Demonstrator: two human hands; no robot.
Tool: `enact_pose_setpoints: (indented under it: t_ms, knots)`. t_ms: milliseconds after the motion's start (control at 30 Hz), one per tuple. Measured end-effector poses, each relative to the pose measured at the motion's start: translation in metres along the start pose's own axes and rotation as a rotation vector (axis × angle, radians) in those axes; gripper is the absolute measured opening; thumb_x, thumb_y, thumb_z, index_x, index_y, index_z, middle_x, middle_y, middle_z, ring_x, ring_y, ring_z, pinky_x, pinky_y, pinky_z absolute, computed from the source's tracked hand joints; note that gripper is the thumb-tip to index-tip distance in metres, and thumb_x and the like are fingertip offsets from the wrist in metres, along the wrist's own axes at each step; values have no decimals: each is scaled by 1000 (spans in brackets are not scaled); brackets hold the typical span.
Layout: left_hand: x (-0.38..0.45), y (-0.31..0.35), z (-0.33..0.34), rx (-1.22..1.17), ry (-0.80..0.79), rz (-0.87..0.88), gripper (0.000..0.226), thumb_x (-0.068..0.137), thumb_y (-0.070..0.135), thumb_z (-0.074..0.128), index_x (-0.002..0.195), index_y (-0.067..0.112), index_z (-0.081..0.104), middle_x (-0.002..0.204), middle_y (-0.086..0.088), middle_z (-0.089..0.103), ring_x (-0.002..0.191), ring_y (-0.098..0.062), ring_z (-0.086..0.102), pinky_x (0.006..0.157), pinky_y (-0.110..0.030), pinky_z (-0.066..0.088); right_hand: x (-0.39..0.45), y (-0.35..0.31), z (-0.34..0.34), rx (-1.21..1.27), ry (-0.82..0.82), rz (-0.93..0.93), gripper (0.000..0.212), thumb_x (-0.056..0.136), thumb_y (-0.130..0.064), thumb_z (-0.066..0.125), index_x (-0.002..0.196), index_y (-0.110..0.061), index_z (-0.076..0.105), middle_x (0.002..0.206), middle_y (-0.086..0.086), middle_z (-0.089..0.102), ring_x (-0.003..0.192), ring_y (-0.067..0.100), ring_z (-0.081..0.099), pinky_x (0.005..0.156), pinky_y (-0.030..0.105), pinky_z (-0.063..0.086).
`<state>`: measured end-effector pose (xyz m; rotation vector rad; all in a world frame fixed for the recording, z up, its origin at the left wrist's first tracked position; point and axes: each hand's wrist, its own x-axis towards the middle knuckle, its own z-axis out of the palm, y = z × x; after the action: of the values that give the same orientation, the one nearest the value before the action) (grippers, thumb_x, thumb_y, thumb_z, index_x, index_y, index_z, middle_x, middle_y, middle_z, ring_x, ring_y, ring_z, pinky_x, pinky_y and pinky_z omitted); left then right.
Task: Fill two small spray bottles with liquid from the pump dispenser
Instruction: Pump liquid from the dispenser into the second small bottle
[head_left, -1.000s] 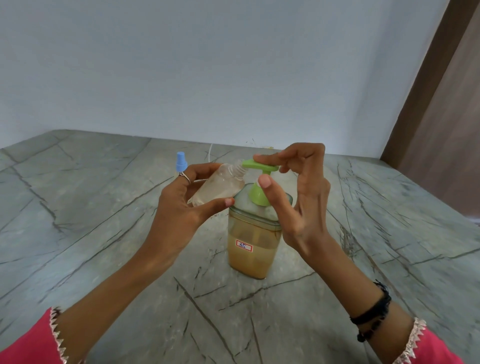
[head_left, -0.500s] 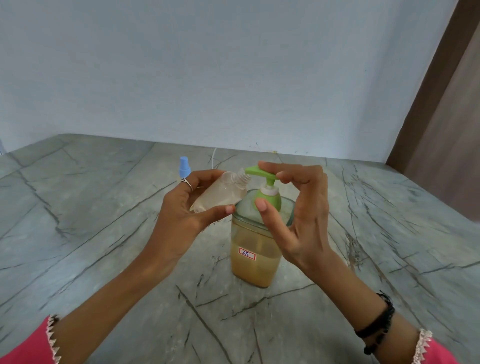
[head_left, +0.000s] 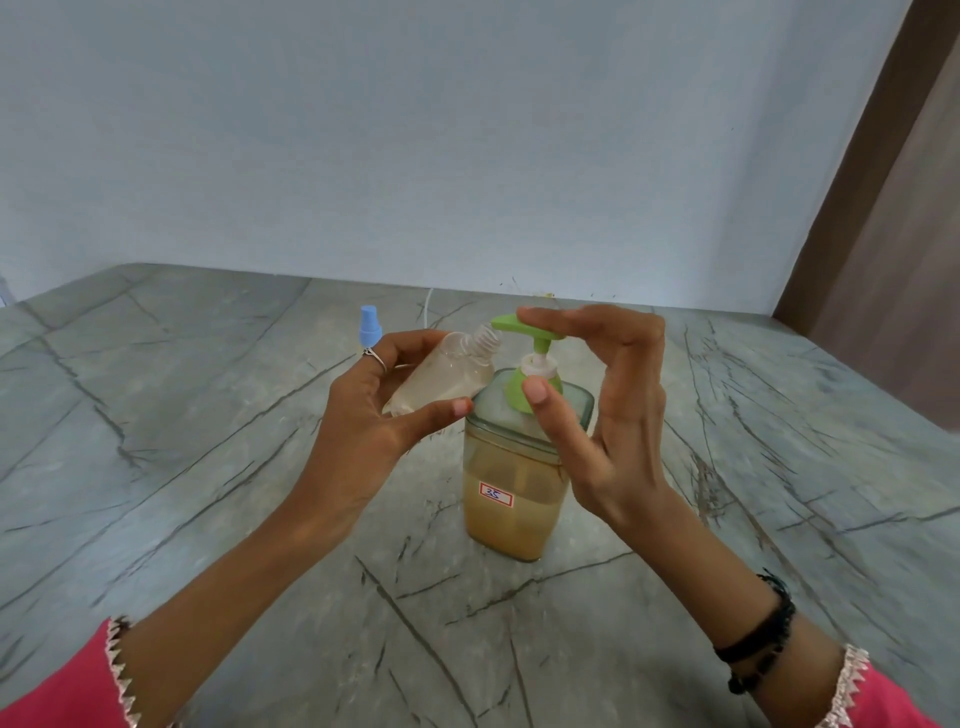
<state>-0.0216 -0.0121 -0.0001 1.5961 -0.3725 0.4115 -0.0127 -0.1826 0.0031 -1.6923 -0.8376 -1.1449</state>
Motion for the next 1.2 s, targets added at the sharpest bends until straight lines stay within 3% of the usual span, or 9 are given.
enact_pose_setpoints:
  t_ms: [67, 167, 333, 600, 767, 1033, 1200]
  knots:
    - [0, -1, -1, 21, 3, 0, 53, 59, 25, 85, 106, 24, 62, 108, 2, 66, 103, -11, 62, 81, -20, 53, 4, -6, -3, 35, -13, 72, 31, 89, -50, 53, 115, -50, 36, 112, 2, 63, 107, 36, 58, 89, 52, 44]
    - [1, -2, -1, 29, 11, 3, 48, 60, 24, 78, 105, 25, 61, 107, 4, 67, 102, -9, 62, 81, -21, 53, 9, -12, -7, 25, -38, 122, 31, 86, -45, 54, 110, -44, 35, 107, -1, 67, 107, 30, 59, 89, 51, 42]
    - [2, -1, 1, 17, 13, 4, 51, 60, 21, 83, 106, 22, 61, 107, 3, 67, 101, -10, 63, 79, -18, 53, 12, -16, -8, -20, -70, 147, 25, 85, -45, 52, 102, -40, 35, 103, -5, 68, 98, 26, 59, 81, 33, 43]
    - [2, -4, 0, 1, 13, 5, 47, 59, 20, 81, 102, 26, 62, 105, 5, 67, 102, -9, 62, 79, -15, 50, 11, -16, -9, -161, -164, 108, 21, 86, -45, 49, 95, -31, 37, 95, -7, 67, 82, -11, 45, 74, 23, 35]
    - [4, -5, 0, -9, 15, -19, 53, 52, 35, 81, 101, 28, 64, 103, 5, 68, 97, -10, 64, 70, -18, 53, 12, -16, -8, -243, -154, 53, 28, 84, -46, 52, 98, -27, 38, 97, -4, 66, 84, 1, 43, 75, 28, 39]
    - [6, -4, 1, 17, 20, -37, 52, 55, 28, 81, 103, 26, 62, 102, 5, 68, 97, -10, 65, 73, -22, 55, 11, -16, -9, -251, -115, 5, 31, 84, -46, 52, 106, -25, 42, 104, -7, 63, 89, 4, 41, 74, 39, 45]
    - [5, -3, 0, 15, 11, -37, 54, 56, 23, 85, 105, 23, 62, 103, 5, 68, 98, -11, 64, 70, -20, 55, 13, -17, -9, -185, -120, 60, 27, 85, -45, 52, 103, -28, 41, 105, -9, 63, 89, -3, 42, 77, 31, 42]
